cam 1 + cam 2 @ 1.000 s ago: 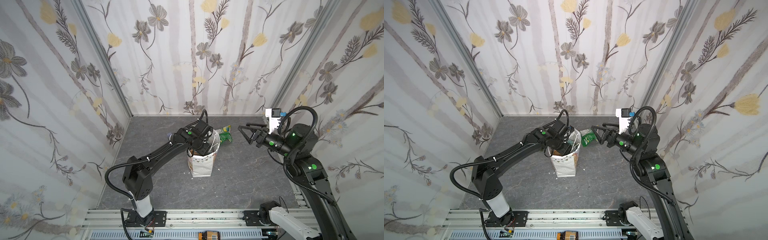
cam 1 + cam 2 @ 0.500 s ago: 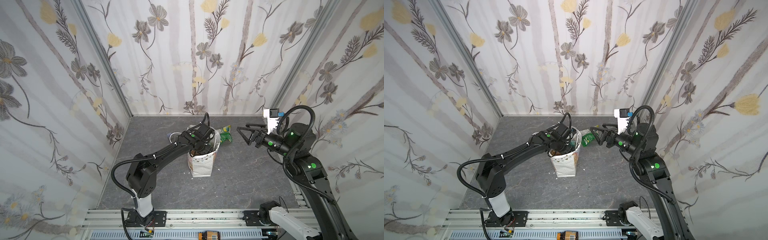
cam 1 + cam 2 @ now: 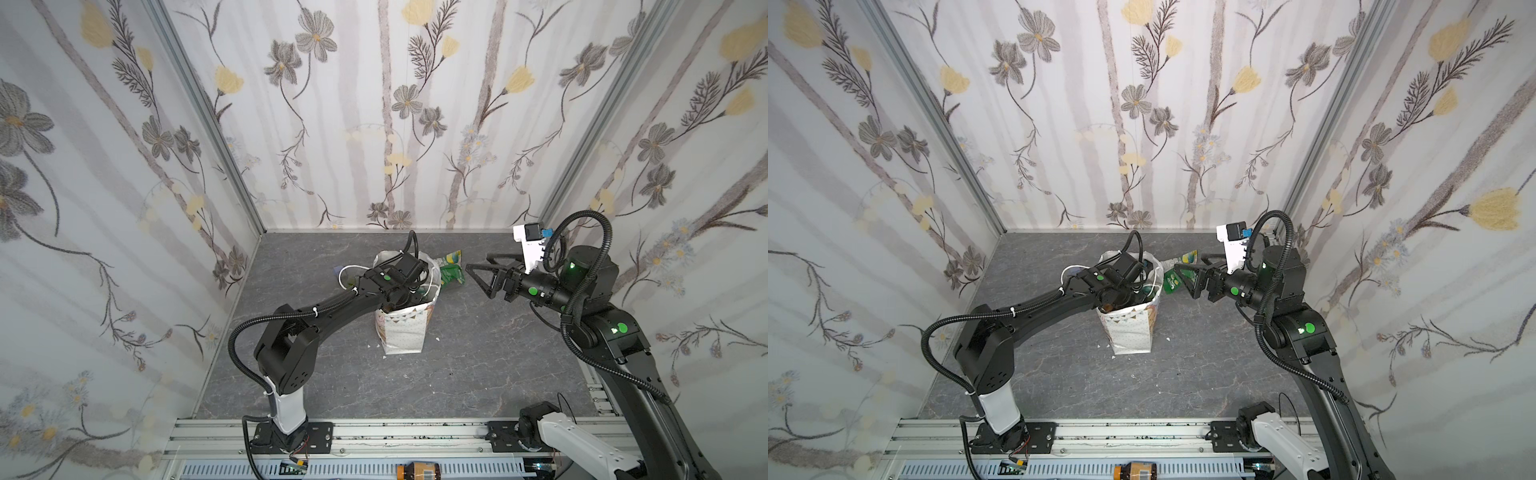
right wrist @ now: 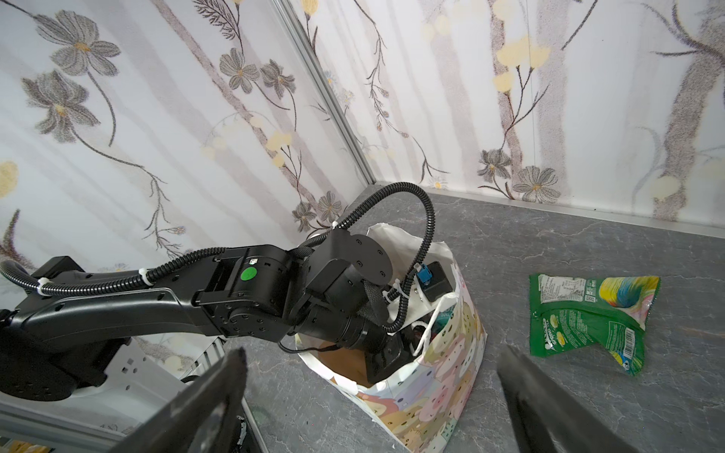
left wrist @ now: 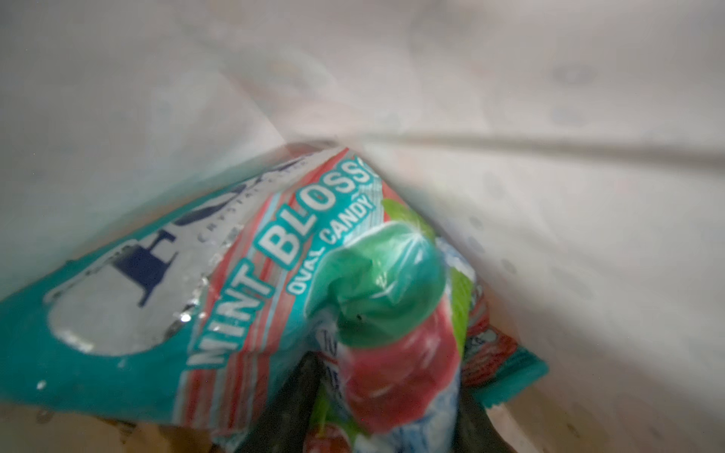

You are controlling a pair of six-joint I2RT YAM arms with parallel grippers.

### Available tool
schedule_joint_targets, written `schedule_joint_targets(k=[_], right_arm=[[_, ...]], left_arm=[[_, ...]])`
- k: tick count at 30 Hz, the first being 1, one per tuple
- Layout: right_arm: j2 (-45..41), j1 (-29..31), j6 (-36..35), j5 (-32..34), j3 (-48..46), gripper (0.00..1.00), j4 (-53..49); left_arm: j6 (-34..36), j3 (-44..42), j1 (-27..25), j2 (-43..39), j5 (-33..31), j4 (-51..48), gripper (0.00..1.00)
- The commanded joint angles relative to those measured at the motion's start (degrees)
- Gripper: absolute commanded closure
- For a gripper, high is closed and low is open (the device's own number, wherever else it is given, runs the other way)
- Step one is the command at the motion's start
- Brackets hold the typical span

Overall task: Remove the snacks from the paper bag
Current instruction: 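Grasp the teal Mint Blossom pack with the left gripper and lift it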

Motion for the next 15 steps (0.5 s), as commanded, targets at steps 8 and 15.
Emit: schedule_joint_targets(k=[8,15], right_arm=[[-0.1,0.3,-0.7,2.0,0.5,0.0,0.8],[-0.3,0.3,-0.5,2.4,0.4,0.0,0.9]], left_arm=[[-2.1,0.7,0.1,-2.2,-0.6,-5.6,0.96],[-2.0,2.0,0.1,-4.2,-0.9,-5.9,1.0]])
